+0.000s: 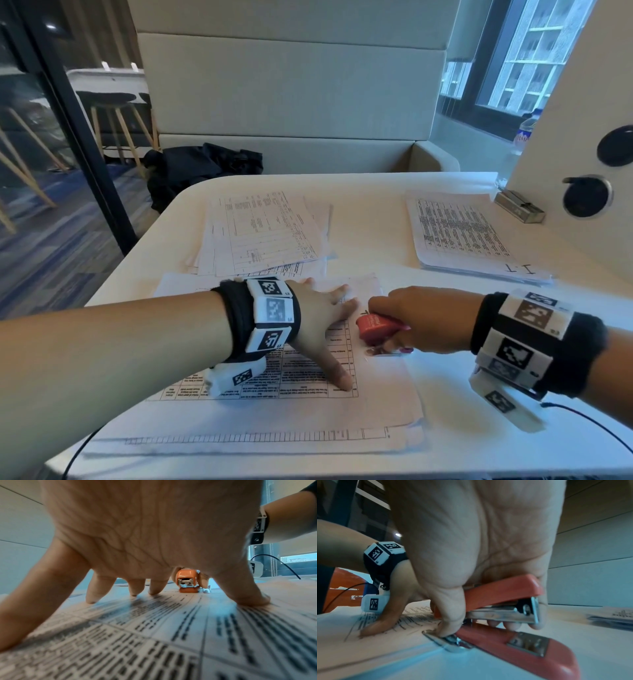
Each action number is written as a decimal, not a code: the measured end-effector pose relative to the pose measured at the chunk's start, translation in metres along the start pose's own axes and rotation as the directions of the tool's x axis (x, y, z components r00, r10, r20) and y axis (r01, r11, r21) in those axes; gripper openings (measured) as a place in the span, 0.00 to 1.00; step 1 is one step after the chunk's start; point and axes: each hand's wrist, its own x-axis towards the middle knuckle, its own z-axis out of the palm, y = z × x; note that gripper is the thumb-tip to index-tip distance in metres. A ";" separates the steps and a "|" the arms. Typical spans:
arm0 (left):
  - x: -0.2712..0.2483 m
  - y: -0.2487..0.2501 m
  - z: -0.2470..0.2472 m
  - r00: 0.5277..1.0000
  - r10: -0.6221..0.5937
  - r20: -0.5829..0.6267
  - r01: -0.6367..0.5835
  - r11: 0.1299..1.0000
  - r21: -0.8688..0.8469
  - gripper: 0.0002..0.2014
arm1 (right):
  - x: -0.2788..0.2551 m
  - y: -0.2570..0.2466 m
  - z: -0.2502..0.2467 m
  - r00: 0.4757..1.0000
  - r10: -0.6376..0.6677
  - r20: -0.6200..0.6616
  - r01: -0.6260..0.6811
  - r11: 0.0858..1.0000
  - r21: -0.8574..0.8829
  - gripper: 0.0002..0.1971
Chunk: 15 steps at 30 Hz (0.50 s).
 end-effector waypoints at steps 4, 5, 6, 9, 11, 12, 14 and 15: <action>-0.001 0.000 -0.001 1.000 -0.001 -0.002 0.001 1.000 -0.001 0.63 | 0.002 -0.002 0.000 1.000 -0.013 -0.015 0.014 1.000 0.025 0.10; 0.000 0.000 0.000 1.000 -0.001 -0.001 0.001 1.000 -0.004 0.63 | 0.002 -0.002 0.000 1.000 -0.021 -0.018 0.021 1.000 0.021 0.10; 0.000 0.000 0.000 1.000 -0.002 0.001 0.002 1.000 -0.005 0.62 | 0.002 -0.003 0.000 0.999 -0.027 -0.020 0.027 1.000 0.015 0.10; 0.000 0.000 0.000 1.000 -0.008 0.005 0.008 1.000 -0.005 0.63 | 0.002 0.000 -0.002 0.999 -0.035 -0.010 0.035 0.999 0.003 0.11; -0.001 0.001 0.000 1.000 -0.009 0.001 0.009 1.000 -0.004 0.62 | 0.002 0.005 -0.002 0.999 -0.036 -0.008 0.036 0.999 0.001 0.10; -0.001 0.001 0.000 1.000 -0.009 -0.002 0.009 1.000 -0.006 0.62 | 0.002 0.006 -0.001 0.999 -0.038 -0.009 0.038 0.999 0.008 0.09; -0.002 0.002 0.002 1.000 -0.013 -0.004 0.013 1.000 -0.011 0.63 | 0.002 0.006 0.003 0.999 -0.041 0.007 0.040 0.998 0.039 0.09; -0.001 0.003 0.002 1.000 -0.016 -0.006 0.016 1.000 -0.011 0.63 | 0.002 0.006 0.005 0.999 -0.037 0.022 0.036 0.998 0.056 0.10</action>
